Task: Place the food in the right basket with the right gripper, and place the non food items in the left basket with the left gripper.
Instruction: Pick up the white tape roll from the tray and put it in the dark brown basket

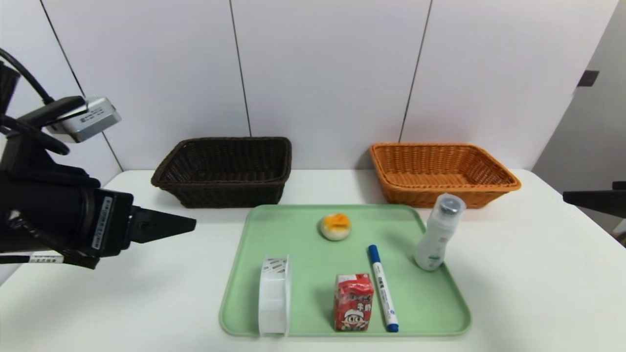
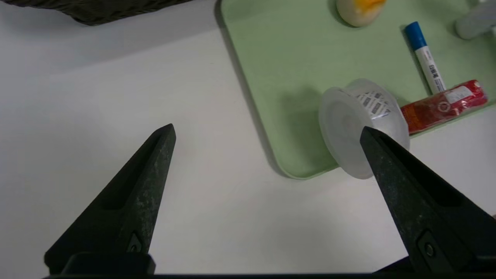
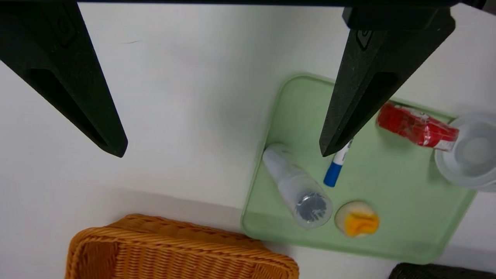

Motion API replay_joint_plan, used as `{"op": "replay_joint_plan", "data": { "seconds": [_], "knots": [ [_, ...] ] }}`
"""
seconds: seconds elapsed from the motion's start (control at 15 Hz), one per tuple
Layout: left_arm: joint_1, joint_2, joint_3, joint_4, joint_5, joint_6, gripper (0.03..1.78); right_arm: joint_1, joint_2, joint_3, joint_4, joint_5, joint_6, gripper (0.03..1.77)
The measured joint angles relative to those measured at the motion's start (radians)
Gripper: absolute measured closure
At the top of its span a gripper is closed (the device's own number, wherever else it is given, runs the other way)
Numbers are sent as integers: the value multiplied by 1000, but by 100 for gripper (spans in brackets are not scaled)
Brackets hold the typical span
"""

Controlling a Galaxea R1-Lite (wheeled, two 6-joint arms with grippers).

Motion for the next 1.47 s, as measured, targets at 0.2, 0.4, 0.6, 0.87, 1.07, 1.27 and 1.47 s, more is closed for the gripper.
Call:
{"op": "replay_joint_plan", "data": {
  "seconds": [0.2, 0.4, 0.6, 0.87, 1.07, 1.27, 1.47],
  "knots": [
    [-89, 60, -34, 2, 6, -79, 12, 0, 11, -4, -1, 19, 2, 9],
    [-160, 130, -68, 3, 42, -136, 12, 0, 14, -5, -3, 19, 7, 9],
    [-253, 203, -98, 18, 137, -196, 12, -1, 16, 2, -4, 18, 10, 9],
    [-364, 303, -248, 120, 163, -371, 12, -9, 21, 31, -7, 18, 11, 9],
    [-396, 375, -311, 168, 179, -415, 12, -12, 25, 53, -9, 18, 14, 9],
    [-402, 436, -324, 177, 226, -452, 12, -12, 26, 64, -11, 18, 36, 9],
    [-403, 479, -336, 229, 242, -499, 12, -13, 26, 69, -12, 20, 38, 9]
  ]
}}
